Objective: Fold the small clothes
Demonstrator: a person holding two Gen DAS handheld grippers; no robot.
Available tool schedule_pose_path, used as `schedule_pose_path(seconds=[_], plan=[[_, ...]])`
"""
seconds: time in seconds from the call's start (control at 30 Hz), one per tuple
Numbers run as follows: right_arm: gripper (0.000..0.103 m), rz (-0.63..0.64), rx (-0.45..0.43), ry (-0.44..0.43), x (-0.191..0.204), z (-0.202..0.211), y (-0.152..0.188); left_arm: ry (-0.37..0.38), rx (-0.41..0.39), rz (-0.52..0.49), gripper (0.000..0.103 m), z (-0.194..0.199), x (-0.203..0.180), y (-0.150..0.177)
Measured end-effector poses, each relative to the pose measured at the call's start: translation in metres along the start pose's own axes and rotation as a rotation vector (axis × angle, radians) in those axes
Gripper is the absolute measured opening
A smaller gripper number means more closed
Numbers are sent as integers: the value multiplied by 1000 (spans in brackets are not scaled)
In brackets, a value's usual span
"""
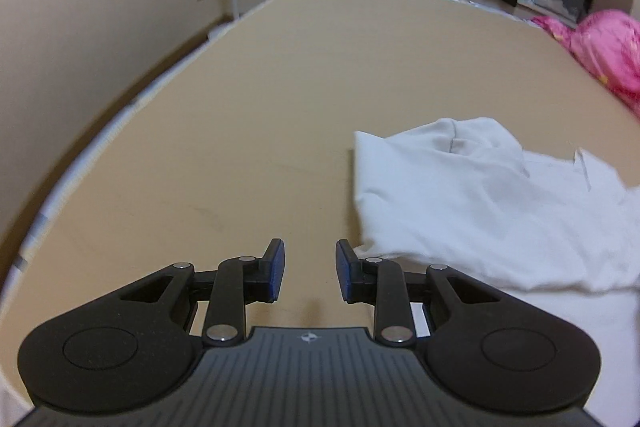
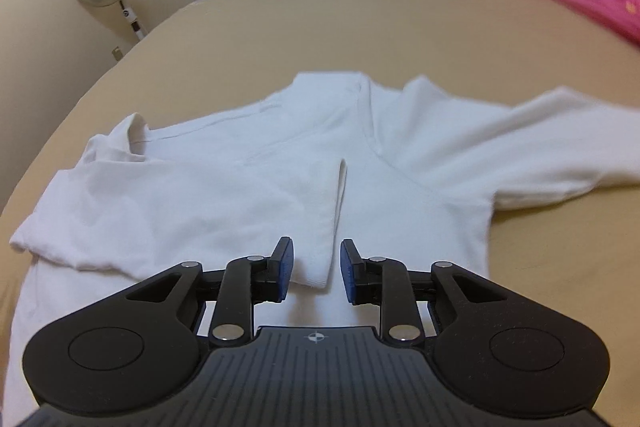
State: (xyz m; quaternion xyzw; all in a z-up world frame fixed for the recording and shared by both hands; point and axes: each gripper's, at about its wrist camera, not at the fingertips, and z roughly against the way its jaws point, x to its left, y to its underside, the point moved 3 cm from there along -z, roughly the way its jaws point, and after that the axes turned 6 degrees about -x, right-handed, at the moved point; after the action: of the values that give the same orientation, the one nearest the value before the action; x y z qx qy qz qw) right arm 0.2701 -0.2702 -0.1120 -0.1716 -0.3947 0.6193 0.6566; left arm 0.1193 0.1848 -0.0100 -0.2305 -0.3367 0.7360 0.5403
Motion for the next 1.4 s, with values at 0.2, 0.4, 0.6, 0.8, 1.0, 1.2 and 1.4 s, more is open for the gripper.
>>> schedule_pose_path(seconds=[0.2, 0.4, 0.6, 0.8, 1.0, 1.2, 1.4], plan=[[1, 87, -78, 9, 13, -2, -3, 34, 20, 74, 31, -29, -17, 0], [1, 91, -344, 63, 1, 52, -40, 86, 36, 79, 34, -41, -33, 1], [6, 72, -66, 275, -32, 10, -22, -13, 122, -62, 38, -61, -53, 19], [9, 44, -91, 98, -25, 11, -25, -27, 148, -82, 42, -68, -52, 23], [20, -41, -55, 159, -44, 8, -29, -6, 37, -21, 47, -49, -45, 11], [20, -148, -105, 206, -80, 22, -35, 129, 85, -54, 41, -51, -64, 17], [22, -267, -184, 274, -130, 36, -53, 70, 70, -99, 36, -52, -66, 15]])
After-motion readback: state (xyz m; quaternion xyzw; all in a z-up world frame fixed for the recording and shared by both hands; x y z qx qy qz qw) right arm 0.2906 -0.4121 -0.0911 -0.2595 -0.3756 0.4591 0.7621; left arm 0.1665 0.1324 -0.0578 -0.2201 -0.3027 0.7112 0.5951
